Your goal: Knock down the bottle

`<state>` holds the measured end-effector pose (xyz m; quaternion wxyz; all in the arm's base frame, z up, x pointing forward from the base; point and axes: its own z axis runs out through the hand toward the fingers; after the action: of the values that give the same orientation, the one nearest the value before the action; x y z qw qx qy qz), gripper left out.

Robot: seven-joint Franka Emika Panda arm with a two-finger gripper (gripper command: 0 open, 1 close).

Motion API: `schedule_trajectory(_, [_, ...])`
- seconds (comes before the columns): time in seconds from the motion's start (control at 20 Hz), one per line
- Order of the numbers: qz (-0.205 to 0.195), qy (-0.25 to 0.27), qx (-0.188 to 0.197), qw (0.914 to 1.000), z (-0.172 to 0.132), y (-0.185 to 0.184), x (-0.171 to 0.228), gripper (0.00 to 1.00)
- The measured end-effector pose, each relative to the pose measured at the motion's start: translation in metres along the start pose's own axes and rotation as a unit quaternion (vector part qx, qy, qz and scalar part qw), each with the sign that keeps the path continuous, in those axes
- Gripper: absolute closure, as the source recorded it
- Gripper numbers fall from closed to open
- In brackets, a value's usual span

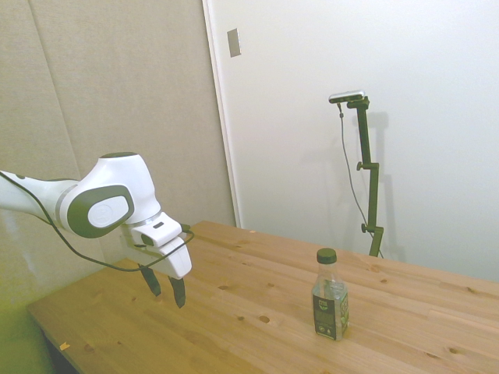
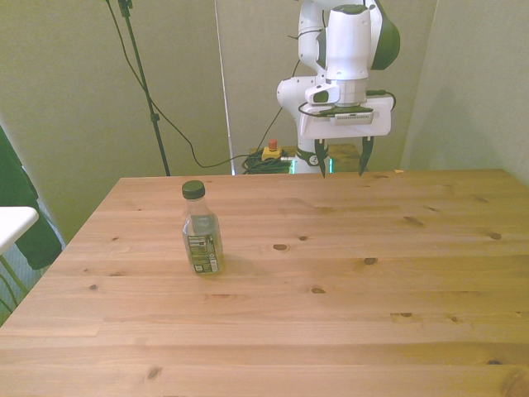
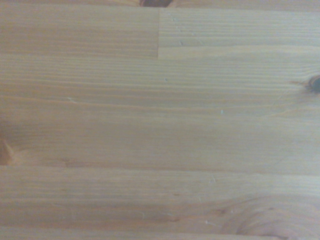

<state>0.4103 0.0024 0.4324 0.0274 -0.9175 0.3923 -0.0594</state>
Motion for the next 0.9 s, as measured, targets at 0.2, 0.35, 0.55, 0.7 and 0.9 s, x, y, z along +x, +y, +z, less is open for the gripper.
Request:
schedule_trajectory(0.2, [0.005, 0.005, -0.007, 0.9999, 0.002, 0.010, 0.008, 0.00])
schedule_trajectory(0.35, [0.022, 0.020, -0.011, 0.9995, -0.001, 0.043, 0.040, 1.00])
schedule_trajectory(0.55, [0.039, 0.037, -0.015, 0.9985, -0.009, 0.085, 0.081, 1.00])
schedule_trajectory(0.7, [0.042, 0.053, -0.020, 0.9975, -0.017, 0.107, 0.110, 1.00])
schedule_trajectory(0.9, [0.053, 0.074, -0.029, 0.9954, -0.031, 0.137, 0.154, 1.00])
